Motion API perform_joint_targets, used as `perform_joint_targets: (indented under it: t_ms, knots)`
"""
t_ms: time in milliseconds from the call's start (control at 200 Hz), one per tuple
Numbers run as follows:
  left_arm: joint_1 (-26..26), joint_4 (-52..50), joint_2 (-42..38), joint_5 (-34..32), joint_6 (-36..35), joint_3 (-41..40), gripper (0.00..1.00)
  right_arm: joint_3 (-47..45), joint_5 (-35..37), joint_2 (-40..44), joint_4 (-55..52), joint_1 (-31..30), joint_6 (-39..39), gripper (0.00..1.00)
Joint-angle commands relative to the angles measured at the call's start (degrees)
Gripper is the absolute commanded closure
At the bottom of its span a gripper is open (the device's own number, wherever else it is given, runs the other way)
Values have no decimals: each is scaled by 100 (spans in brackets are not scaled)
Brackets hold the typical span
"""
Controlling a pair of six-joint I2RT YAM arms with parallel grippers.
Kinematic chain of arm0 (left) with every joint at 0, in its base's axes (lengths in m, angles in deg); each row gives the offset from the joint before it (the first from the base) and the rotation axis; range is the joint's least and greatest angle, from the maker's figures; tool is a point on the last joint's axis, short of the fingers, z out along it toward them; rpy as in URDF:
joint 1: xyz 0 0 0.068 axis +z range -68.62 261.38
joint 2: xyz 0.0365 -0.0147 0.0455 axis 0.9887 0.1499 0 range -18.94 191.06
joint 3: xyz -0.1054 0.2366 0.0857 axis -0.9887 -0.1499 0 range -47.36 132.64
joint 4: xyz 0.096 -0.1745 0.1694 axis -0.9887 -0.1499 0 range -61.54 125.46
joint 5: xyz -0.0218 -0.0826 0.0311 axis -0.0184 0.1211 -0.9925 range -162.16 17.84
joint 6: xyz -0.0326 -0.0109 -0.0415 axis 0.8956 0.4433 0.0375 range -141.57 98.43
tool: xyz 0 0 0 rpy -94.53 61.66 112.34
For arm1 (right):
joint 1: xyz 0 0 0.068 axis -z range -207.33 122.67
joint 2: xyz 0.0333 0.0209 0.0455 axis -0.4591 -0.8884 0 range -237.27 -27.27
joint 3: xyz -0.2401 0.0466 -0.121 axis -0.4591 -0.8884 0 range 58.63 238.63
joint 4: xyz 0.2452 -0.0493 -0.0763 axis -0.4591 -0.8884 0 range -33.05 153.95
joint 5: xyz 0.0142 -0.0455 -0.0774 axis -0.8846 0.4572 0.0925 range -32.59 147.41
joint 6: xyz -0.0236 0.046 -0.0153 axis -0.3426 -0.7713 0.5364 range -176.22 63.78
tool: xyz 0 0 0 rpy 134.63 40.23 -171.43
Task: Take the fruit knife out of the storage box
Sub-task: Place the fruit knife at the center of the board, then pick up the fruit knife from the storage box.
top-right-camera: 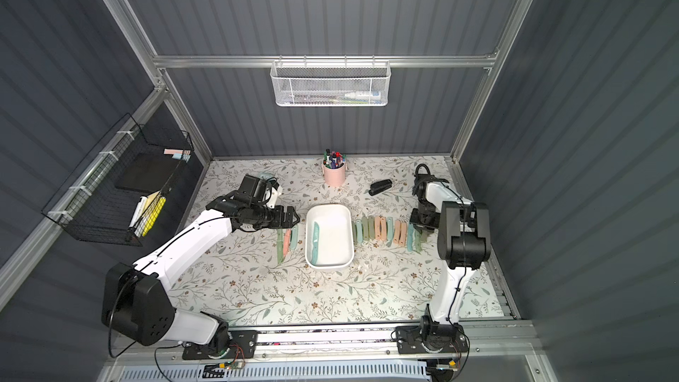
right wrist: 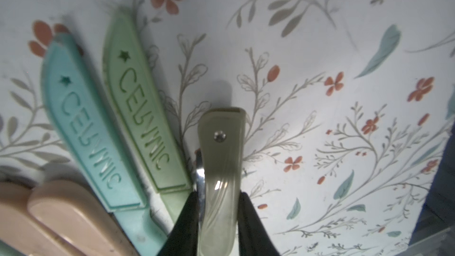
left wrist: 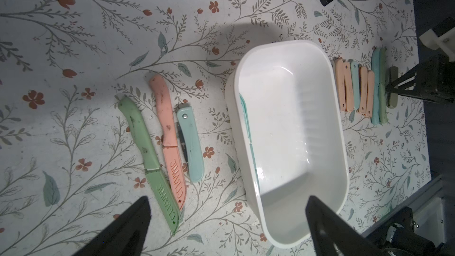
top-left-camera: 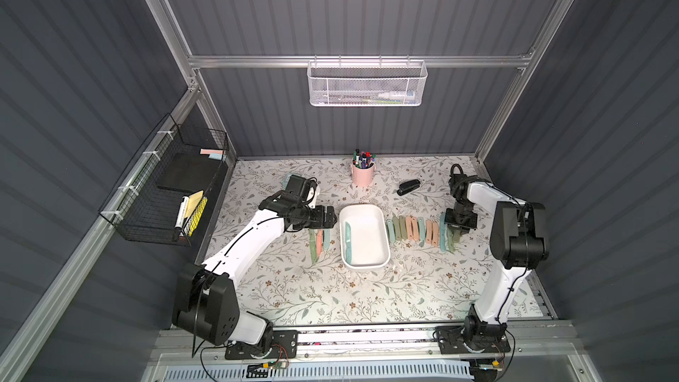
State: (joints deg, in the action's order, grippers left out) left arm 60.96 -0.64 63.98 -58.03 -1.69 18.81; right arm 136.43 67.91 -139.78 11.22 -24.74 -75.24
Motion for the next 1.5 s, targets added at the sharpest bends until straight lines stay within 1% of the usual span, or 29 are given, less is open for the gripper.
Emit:
perform_joint_targets:
  t_ms: [0, 185, 290, 635, 770, 830, 911, 981, 1046, 1121, 1171, 1201, 1306, 1436, 1461, 1496]
  knots:
    - [23, -143, 25, 61, -63, 104, 1, 131, -45, -75, -77, -10, 48, 74]
    - [21, -152, 26, 58, -56, 106, 0, 113, -99, -76, -48, -4, 39, 70]
    - [21, -152, 15, 52, -60, 106, 1, 103, -133, -44, -56, -6, 22, 64]
    - [21, -194, 57, 36, -201, 135, 0, 91, -214, 256, -216, -10, -37, 63]
    - [-45, -146, 89, -413, -58, 157, 1, -19, -208, 728, -265, -61, -66, 62]
    - [-240, -200, 128, -634, -79, 210, 1, -152, -135, 1026, -182, -99, -97, 62]
    - [-758, -388, 278, -1266, -87, 416, 1, -443, -138, 1515, 105, -207, -158, 61]
    - [-1164, -526, 495, -1601, 48, 656, 1, -720, -205, 1932, 417, -356, -217, 59]
    - [-1521, -543, 770, -1750, 180, 867, 1, -1004, -362, 2371, 775, -560, -320, 52]
    - [-1949, -730, 1217, -2031, 333, 1219, 0, -1357, -578, 2808, 1243, -840, -405, 52]
    - [-2211, -938, 1553, -2361, 494, 1422, 1, -1549, -754, 3050, 1561, -1048, -437, 52]
    - [-2331, -1050, 1736, -2511, 603, 1733, 1, -1617, -760, 3148, 1667, -1171, -470, 52]
    - [-2608, -1359, 2303, -2816, 953, 2226, 1, -1728, -592, 3342, 1806, -1587, -604, 51]
    - [-2712, -1756, 2940, -3105, 1625, 2737, 10, -1722, -696, 3271, 1782, -1755, -678, 51]
    - [-2711, -1944, 3060, -3216, 1854, 2869, 11, -1716, -714, 3255, 1784, -1788, -689, 51]
    - [-2707, -2158, 3223, -3322, 2396, 3010, 12, -1723, -712, 3239, 1784, -1840, -695, 51]
